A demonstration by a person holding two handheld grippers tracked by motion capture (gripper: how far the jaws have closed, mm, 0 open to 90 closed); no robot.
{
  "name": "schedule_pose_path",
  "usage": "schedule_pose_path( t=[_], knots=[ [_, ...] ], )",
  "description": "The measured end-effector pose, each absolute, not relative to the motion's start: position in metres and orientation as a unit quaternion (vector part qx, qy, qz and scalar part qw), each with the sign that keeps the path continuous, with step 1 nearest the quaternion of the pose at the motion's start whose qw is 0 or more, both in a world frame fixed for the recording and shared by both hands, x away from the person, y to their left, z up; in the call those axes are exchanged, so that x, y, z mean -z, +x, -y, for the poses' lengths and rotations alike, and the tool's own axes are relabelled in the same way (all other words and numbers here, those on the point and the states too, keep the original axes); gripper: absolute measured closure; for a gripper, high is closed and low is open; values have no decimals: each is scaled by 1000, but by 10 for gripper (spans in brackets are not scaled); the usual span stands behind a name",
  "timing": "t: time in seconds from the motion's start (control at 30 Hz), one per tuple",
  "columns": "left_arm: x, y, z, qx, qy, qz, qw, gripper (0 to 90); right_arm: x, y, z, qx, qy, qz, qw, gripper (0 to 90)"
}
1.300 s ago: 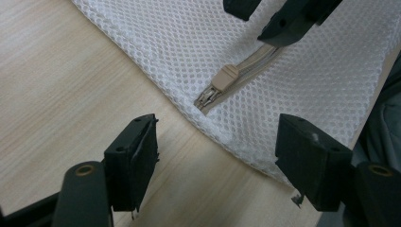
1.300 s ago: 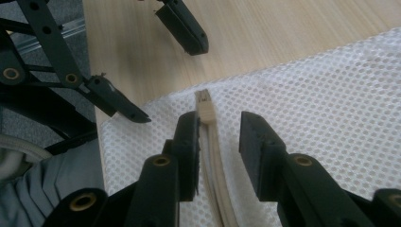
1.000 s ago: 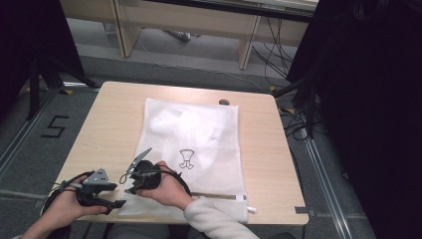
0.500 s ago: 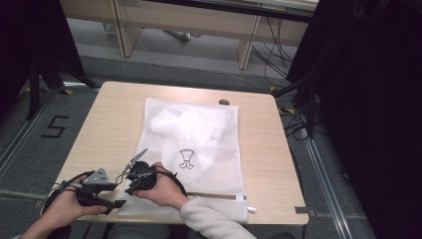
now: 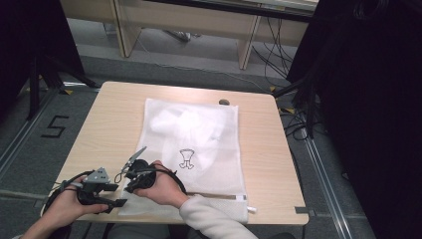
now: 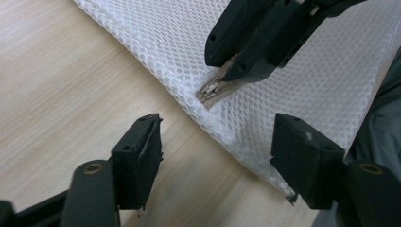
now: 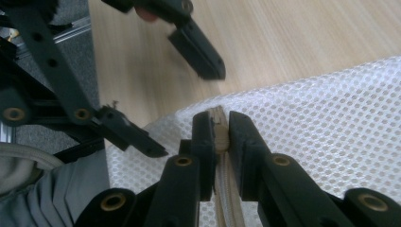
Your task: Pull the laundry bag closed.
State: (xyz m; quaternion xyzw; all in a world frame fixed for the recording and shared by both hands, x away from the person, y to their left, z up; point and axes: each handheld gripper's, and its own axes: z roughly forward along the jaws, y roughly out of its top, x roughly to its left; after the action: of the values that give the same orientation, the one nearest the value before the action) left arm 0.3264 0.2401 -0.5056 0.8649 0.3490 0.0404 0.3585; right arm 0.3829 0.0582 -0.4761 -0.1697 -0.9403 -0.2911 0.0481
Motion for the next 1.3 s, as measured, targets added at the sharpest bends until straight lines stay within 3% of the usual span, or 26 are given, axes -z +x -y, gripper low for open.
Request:
schedule_pose_path(
  t=[0.4,0.6,1.3],
  knots=[
    [507,329,-229,18,843,-380,381,625,460,382,-51,301,-151,941,36,817],
    [505,331,-232,35,815,-419,399,822,459,380,-46,296,-162,941,37,818],
    [500,328,-232,32,809,-422,408,856,473,379,-33,270,-155,950,36,824]
  ],
)
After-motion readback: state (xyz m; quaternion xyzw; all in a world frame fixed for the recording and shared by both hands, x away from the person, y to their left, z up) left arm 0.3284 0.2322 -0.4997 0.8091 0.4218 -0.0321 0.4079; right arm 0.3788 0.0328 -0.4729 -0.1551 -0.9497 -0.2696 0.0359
